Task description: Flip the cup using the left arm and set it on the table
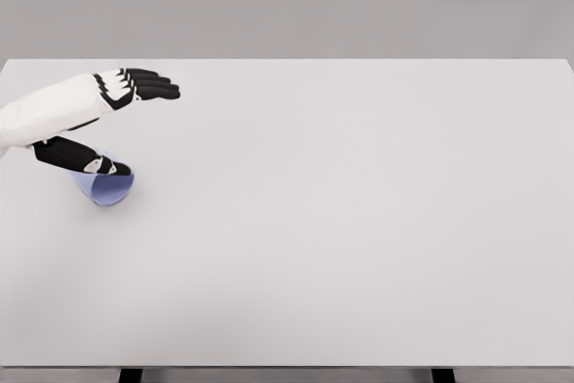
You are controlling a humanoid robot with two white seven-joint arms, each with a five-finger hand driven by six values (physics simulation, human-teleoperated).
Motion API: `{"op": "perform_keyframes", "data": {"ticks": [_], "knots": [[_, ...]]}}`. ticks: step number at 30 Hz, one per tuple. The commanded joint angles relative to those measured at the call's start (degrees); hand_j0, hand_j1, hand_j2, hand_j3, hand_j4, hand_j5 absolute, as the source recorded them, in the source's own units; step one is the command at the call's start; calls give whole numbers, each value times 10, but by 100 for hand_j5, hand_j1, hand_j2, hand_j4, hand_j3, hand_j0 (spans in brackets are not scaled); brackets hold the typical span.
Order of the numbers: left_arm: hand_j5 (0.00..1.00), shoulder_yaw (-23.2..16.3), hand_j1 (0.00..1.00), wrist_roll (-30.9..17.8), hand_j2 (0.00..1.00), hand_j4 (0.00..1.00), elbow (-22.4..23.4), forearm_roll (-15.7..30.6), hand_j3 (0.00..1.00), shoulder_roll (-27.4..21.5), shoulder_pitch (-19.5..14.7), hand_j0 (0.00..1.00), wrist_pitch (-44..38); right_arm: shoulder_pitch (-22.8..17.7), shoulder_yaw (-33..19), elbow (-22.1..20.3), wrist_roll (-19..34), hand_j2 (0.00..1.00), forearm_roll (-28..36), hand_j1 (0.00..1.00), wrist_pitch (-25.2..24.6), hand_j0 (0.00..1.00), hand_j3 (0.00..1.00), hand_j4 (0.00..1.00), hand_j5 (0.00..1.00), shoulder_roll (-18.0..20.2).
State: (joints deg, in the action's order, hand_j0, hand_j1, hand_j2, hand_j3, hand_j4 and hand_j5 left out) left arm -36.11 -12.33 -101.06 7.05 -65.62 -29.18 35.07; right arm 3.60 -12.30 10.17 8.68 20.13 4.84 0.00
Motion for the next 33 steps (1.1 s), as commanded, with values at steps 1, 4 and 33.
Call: {"op": "perform_keyframes", "data": {"ticks": [1,4,33], "knots": [[100,-4,100,0,100,100,0,6,100,-8,0,100,-1,0,1,0,-2,100,0,100,0,100,100,100,100,0],[100,-4,100,0,100,100,0,7,100,-23,-5,100,-1,-2,-1,0,-2,100,0,100,0,100,100,100,100,0],[100,-84,100,-37,100,100,129,-82,100,-36,-36,100,-1,-2,1,0,-2,100,0,100,0,100,100,100,100,0]]}}
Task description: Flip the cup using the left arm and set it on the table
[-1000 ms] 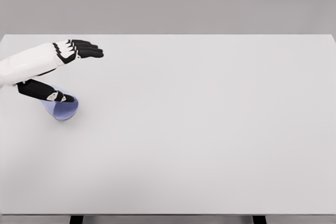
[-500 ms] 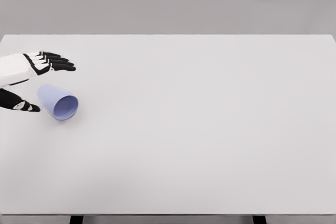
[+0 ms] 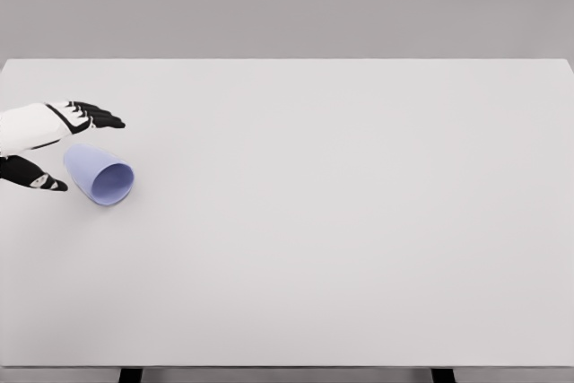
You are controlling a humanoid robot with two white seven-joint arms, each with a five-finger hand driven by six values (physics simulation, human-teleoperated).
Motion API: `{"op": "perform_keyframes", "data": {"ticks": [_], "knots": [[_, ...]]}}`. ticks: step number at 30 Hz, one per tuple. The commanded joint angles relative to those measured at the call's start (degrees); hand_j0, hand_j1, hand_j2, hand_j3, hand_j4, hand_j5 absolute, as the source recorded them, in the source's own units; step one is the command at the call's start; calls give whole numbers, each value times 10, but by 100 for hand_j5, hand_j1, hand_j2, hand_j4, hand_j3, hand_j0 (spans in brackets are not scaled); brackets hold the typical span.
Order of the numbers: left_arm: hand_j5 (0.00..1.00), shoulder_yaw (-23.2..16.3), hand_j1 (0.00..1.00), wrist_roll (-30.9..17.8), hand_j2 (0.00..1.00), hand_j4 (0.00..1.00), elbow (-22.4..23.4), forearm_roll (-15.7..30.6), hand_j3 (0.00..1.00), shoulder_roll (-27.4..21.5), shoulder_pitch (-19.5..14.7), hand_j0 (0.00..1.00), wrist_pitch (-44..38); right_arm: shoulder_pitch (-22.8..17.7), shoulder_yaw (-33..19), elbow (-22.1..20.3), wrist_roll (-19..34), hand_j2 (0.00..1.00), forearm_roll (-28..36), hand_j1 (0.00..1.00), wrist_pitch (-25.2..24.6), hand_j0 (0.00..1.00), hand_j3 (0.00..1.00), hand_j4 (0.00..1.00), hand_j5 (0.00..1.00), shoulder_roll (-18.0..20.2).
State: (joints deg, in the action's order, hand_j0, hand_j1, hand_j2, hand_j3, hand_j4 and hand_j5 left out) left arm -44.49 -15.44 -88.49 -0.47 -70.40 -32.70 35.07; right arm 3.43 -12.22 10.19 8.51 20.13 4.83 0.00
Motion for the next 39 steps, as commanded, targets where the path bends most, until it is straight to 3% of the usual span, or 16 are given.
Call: {"op": "perform_keyframes", "data": {"ticks": [1,4,9,14,23,27,39], "knots": [[100,-1,100,-27,100,100,3,-7,100,11,0,100,-1,0,0,0,0,100,0,100,0,100,100,100,100,0],[100,-1,100,-90,100,100,3,-8,100,14,-4,100,-1,0,0,0,0,100,0,100,0,100,100,100,100,0],[100,-2,100,-98,100,100,45,-4,100,22,-33,100,-1,0,0,0,0,100,0,100,0,100,100,100,100,0],[100,-2,100,-172,100,100,62,16,100,60,-56,100,-1,0,0,0,0,100,0,100,0,100,100,100,100,0],[100,-17,100,-171,100,100,85,17,100,62,-74,100,-1,0,0,0,0,100,0,100,0,100,100,100,100,0],[100,-24,100,-169,100,100,127,10,100,83,-76,100,-1,0,0,0,0,100,0,100,0,100,100,100,100,0],[100,-25,100,-170,100,100,140,-8,100,102,-79,100,-1,0,0,0,0,100,0,100,0,100,100,100,100,0]]}}
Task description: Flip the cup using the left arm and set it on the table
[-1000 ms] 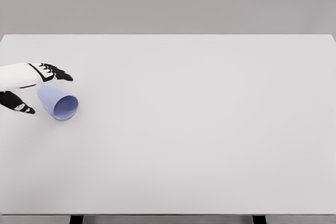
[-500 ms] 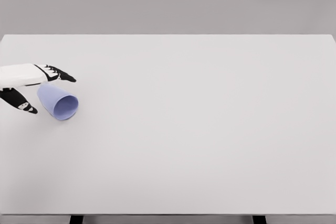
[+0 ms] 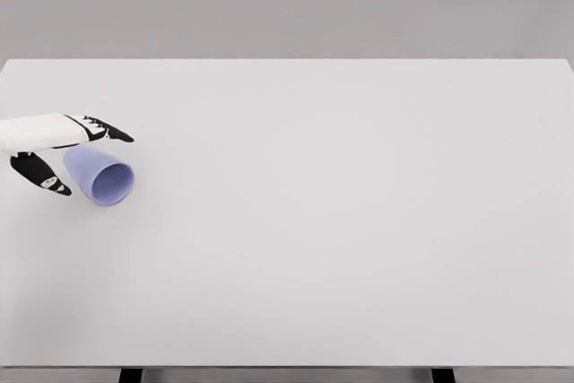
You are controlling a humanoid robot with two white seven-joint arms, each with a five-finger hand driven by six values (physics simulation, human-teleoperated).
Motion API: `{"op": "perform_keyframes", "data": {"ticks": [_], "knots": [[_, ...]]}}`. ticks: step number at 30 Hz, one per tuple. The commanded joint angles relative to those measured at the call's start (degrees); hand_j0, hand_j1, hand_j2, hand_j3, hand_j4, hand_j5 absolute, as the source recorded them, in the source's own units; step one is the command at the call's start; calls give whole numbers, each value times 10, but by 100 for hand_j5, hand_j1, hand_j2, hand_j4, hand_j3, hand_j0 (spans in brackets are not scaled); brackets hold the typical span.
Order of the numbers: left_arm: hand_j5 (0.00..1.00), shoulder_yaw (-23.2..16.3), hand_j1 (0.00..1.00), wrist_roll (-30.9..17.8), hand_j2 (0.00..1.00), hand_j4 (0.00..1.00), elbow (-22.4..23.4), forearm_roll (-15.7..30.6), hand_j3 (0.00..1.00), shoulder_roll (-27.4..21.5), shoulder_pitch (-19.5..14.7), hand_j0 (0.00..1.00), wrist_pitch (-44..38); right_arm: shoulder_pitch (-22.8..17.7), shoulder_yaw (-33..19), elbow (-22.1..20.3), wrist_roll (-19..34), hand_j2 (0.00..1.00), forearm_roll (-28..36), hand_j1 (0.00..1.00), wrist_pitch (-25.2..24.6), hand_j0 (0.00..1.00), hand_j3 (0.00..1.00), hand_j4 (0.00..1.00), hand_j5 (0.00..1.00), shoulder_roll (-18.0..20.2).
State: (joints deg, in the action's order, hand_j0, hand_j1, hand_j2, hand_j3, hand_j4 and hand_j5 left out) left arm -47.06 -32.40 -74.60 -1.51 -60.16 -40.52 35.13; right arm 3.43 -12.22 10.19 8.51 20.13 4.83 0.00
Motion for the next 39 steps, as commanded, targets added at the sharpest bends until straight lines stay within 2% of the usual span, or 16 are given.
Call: {"op": "perform_keyframes", "data": {"ticks": [1,3,10,18,21,24,27,28,30,39], "knots": [[100,0,100,-1,100,100,1,3,100,0,-1,100,-1,0,0,0,0,100,0,100,0,100,100,100,100,0],[100,-15,100,-3,100,100,1,-4,100,5,-2,100,-1,0,0,0,0,100,0,100,0,100,100,100,100,0],[100,-16,100,1,100,100,5,-3,100,11,-7,100,-1,0,0,0,0,100,0,100,0,100,100,100,100,0],[100,-21,100,6,100,100,26,-20,100,22,-8,100,-1,0,0,0,0,100,0,100,0,100,100,100,100,0],[100,-30,100,7,100,100,49,-22,100,39,-8,100,-1,0,0,0,0,100,0,100,0,100,100,100,100,0],[100,-32,100,7,100,100,49,-22,100,40,-8,100,-1,0,0,0,0,100,0,100,0,100,100,100,100,0],[92,-33,92,7,92,92,50,-22,92,40,-8,92,-1,0,0,0,0,100,0,100,0,100,100,100,100,0],[81,-33,81,7,81,81,49,-22,81,40,-7,81,-1,0,0,0,0,100,0,100,0,100,100,100,100,0],[71,-46,71,7,71,71,49,-21,71,40,-8,71,-1,0,0,0,0,100,0,100,0,100,100,100,100,0],[63,-48,63,4,63,63,45,-18,63,37,-7,63,-1,0,0,0,0,100,0,100,0,100,100,100,100,0]]}}
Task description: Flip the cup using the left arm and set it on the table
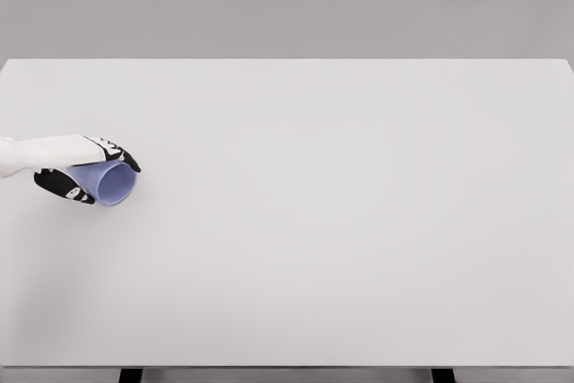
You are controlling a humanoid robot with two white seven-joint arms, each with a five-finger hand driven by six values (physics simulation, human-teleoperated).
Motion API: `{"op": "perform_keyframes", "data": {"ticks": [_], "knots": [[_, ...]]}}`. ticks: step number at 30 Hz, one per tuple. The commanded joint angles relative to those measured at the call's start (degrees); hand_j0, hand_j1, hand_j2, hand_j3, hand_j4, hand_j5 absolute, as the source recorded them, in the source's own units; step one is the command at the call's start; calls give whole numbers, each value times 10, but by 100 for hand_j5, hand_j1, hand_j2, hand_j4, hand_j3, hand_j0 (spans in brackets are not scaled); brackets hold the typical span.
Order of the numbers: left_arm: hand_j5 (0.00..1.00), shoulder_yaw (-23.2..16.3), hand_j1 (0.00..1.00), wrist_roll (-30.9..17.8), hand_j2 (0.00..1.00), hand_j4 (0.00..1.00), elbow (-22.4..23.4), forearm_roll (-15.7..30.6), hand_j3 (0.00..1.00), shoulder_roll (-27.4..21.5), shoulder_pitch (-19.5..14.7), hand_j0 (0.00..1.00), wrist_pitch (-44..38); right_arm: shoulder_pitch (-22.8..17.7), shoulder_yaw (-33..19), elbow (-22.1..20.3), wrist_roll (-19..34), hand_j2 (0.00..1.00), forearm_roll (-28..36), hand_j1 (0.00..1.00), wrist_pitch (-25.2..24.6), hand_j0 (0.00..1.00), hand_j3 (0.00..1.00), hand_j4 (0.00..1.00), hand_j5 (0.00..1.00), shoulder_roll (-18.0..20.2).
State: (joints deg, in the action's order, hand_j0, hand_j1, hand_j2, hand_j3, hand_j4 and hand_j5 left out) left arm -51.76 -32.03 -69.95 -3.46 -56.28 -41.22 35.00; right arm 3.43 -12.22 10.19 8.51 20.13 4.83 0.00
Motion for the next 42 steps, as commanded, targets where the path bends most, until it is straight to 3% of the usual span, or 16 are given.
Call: {"op": "perform_keyframes", "data": {"ticks": [1,11,19,25,29,33,38,42], "knots": [[61,-1,61,0,61,61,-5,4,61,-2,0,61,0,0,0,0,0,100,0,100,0,100,100,100,100,0],[52,8,52,1,52,52,-78,101,52,-54,-17,52,0,0,0,0,0,100,0,100,0,100,100,100,100,0],[47,0,47,2,47,47,-85,274,47,-51,-29,47,0,0,0,0,0,100,0,100,0,100,100,100,100,0],[45,-2,45,4,45,45,-85,413,45,-27,-13,45,0,0,0,0,0,100,0,100,0,100,100,100,100,0],[44,-3,44,4,44,44,-84,476,44,-14,-7,44,-2,0,0,0,0,100,0,100,0,100,100,100,100,0],[42,0,42,6,42,42,-84,541,42,22,9,42,-56,0,0,0,0,100,0,100,0,100,100,100,100,0],[45,-2,45,8,45,45,-84,687,45,53,29,45,-121,0,0,0,0,100,0,100,0,100,100,100,100,0],[46,-2,46,9,46,46,-74,730,46,79,44,46,-155,0,0,0,0,100,0,100,0,100,100,100,100,0]]}}
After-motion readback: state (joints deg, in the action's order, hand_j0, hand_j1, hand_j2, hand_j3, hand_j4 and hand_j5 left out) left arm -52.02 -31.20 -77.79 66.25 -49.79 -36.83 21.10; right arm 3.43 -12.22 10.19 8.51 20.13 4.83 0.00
